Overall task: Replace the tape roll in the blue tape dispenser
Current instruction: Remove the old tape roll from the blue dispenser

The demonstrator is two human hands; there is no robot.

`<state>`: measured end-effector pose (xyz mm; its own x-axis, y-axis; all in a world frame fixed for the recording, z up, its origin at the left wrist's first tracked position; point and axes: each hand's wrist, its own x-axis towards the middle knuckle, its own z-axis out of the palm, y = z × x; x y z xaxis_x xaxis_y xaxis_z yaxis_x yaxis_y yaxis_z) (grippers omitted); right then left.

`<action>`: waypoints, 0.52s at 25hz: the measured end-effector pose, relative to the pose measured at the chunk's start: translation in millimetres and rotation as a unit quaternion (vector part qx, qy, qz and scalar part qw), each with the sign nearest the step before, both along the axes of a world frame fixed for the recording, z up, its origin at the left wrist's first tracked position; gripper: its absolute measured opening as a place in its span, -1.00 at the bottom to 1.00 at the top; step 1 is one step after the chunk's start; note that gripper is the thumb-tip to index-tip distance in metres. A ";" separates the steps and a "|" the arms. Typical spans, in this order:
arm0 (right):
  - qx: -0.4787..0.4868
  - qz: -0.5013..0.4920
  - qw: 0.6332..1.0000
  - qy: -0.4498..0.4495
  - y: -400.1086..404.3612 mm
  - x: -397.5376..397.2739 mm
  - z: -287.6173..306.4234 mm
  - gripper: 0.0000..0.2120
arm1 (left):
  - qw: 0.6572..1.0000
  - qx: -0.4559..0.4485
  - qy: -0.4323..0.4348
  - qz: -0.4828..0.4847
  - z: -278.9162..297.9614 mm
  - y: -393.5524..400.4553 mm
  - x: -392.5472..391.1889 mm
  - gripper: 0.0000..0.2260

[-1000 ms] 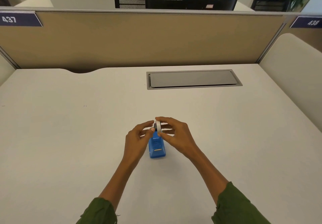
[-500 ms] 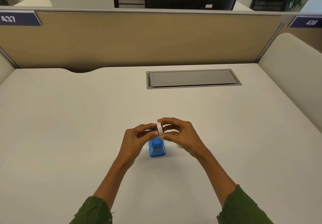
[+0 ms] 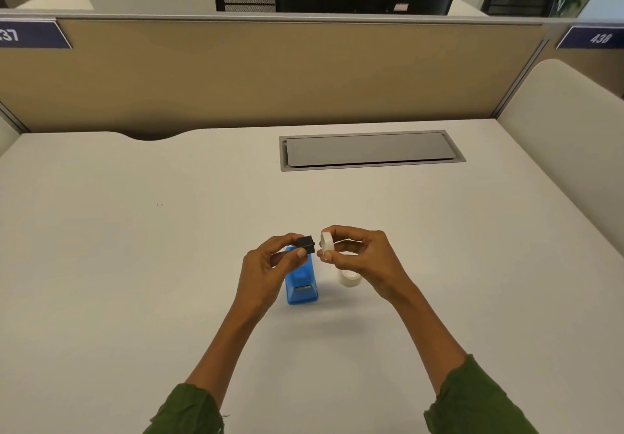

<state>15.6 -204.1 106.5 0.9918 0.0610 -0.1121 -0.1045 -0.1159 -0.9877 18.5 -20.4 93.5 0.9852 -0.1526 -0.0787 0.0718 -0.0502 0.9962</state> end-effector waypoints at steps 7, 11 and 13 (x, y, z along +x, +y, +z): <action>-0.118 -0.117 0.986 -0.030 -8.0 30.2 -25.7 -0.56 | 0.999 0.028 0.006 0.026 -2.2 2.6 -2.5 -0.81; -0.221 -0.121 0.968 -0.010 -3.7 54.3 -52.6 -0.62 | 0.998 0.024 0.020 0.055 0.7 3.2 -2.2 -0.80; -0.246 -0.106 0.963 -0.007 -1.0 61.4 -64.6 -0.59 | 0.998 0.013 0.021 0.058 1.7 4.3 -2.3 -0.83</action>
<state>77.0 -205.1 41.8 0.9777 -0.2004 -0.0625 -0.1648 -0.5482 -0.8200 16.2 -16.1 95.2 0.9918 -0.0350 -0.1228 0.1203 -0.0656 0.9906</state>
